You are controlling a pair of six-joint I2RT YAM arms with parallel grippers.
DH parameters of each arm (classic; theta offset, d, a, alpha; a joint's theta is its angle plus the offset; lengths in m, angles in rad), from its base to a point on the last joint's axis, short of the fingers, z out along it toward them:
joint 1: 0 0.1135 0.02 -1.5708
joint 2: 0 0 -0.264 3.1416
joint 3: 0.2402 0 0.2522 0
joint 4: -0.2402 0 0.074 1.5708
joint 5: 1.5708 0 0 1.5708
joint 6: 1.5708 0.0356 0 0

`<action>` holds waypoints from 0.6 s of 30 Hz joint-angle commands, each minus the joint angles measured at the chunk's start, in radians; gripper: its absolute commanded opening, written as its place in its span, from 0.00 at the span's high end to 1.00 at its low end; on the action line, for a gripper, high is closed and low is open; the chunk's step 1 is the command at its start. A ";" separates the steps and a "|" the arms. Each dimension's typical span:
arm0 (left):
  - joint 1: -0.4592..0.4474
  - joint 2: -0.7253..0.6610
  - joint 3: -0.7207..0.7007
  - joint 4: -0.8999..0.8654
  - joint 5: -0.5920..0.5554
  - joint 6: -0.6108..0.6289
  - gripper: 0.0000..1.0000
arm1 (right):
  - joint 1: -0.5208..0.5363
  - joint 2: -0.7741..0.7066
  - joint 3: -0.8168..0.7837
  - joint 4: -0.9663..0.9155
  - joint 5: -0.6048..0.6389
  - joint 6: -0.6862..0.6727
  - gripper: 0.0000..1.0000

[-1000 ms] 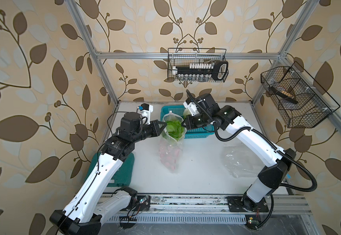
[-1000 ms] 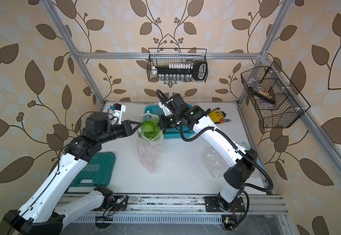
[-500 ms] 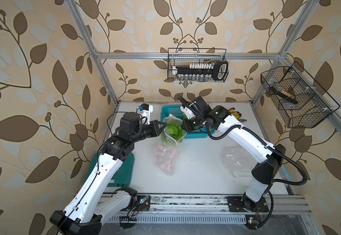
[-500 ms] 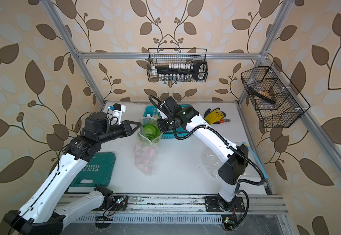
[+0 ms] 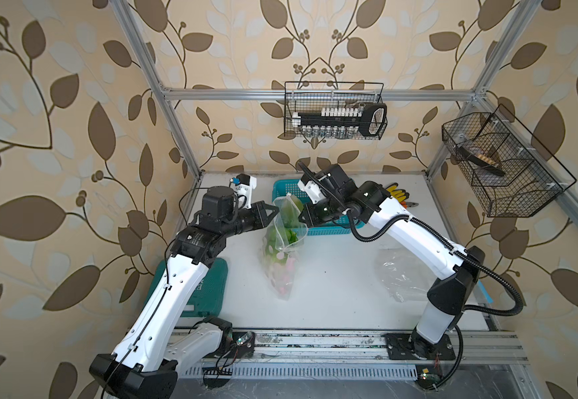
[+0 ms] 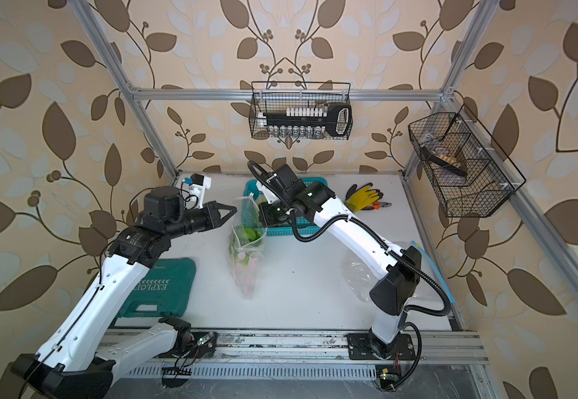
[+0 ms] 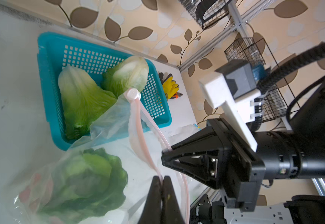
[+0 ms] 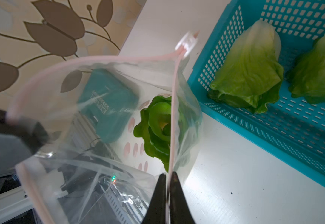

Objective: Put the chinese cabbages into a zipper bag and zip it
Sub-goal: Adjust the Chinese cabbage in the zipper food storage bag.

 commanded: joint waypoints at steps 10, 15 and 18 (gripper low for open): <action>-0.007 0.031 -0.037 0.037 0.093 0.015 1.00 | -0.029 -0.061 -0.338 0.214 -0.043 0.113 0.99; -0.039 0.054 -0.108 0.055 0.084 0.016 1.00 | -0.134 -0.102 -0.371 0.200 -0.093 0.052 0.60; -0.039 0.035 -0.114 0.023 0.039 0.040 1.00 | -0.219 -0.094 -0.325 0.181 -0.053 0.020 0.42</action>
